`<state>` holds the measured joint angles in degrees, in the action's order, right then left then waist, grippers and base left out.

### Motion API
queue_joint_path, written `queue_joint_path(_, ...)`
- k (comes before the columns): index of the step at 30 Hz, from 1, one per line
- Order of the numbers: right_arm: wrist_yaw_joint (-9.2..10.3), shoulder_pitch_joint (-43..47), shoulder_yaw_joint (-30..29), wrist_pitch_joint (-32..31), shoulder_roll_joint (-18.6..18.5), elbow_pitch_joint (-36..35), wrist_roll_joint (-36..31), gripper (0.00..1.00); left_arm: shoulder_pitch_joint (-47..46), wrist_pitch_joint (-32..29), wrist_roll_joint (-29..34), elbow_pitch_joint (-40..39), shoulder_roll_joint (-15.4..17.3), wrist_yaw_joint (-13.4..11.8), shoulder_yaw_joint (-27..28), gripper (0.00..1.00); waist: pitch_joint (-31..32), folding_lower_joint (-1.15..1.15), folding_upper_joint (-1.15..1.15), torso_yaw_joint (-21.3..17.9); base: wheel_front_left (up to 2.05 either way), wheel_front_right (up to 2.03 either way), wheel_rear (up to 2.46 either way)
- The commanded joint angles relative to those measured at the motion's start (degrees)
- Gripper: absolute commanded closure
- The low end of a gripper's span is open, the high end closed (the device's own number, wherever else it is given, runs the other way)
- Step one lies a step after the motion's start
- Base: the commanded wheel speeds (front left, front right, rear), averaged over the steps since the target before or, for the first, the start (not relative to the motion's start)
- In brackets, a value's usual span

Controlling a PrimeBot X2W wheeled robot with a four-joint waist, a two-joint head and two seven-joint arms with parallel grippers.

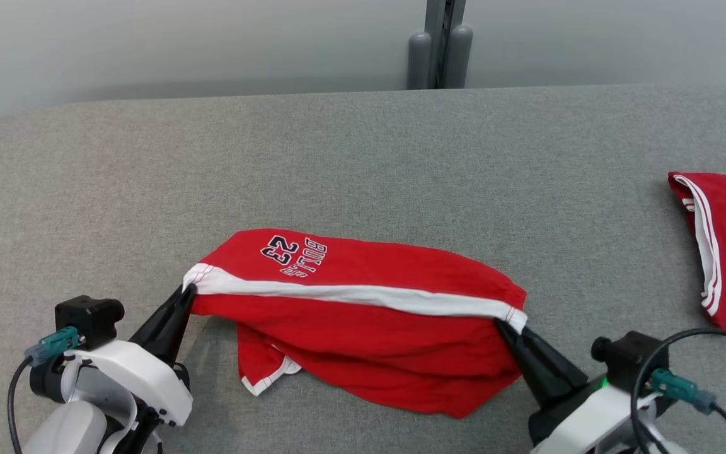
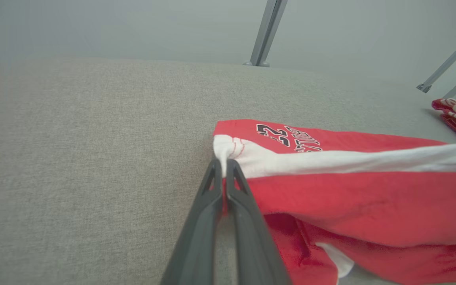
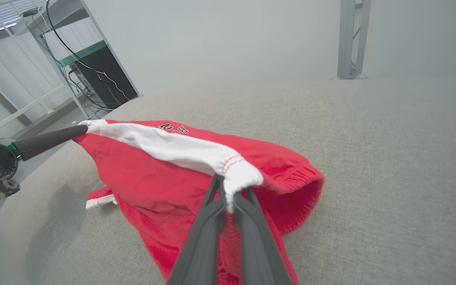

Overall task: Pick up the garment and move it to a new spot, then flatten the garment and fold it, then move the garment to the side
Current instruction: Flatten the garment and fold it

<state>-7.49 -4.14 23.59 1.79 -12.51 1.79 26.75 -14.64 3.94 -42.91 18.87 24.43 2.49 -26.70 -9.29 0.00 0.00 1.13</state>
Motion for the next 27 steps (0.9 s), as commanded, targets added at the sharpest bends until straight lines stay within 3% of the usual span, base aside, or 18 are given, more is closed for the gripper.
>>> queue_joint_path(1, -0.02, -1.49, -0.92, 0.71, -0.68, -0.85, -0.22, 1.0, -1.59, 0.56, 0.72, -1.51, 0.74, -0.55, 0.39, 1.0, 0.21, 0.0, 0.0, 0.03, 0.0, 0.0, 0.0)
queue_joint_path(6, -0.02, -5.11, -2.84, 1.81, -1.41, -3.32, -1.01, 1.0, -2.95, 0.28, 1.68, -7.08, 2.56, -1.27, 1.21, 1.0, 0.63, 0.0, 0.0, 0.0, 0.0, 0.0, 0.0)
queue_joint_path(19, -0.01, -19.77, -7.4, 2.42, -4.65, -9.4, -2.78, 1.0, -10.13, 1.95, 4.83, -26.44, 7.18, -8.21, 8.94, 1.0, 3.06, 0.0, 0.0, -0.32, 0.0, 0.0, 0.0)
queue_joint_path(27, -0.01, -26.64, -8.45, 1.79, -6.14, -10.13, -1.37, 1.0, -17.38, 1.39, 7.43, -31.29, 8.34, -9.12, 10.02, 1.0, 4.21, 0.0, 0.0, -0.26, 0.0, 0.0, 0.0)
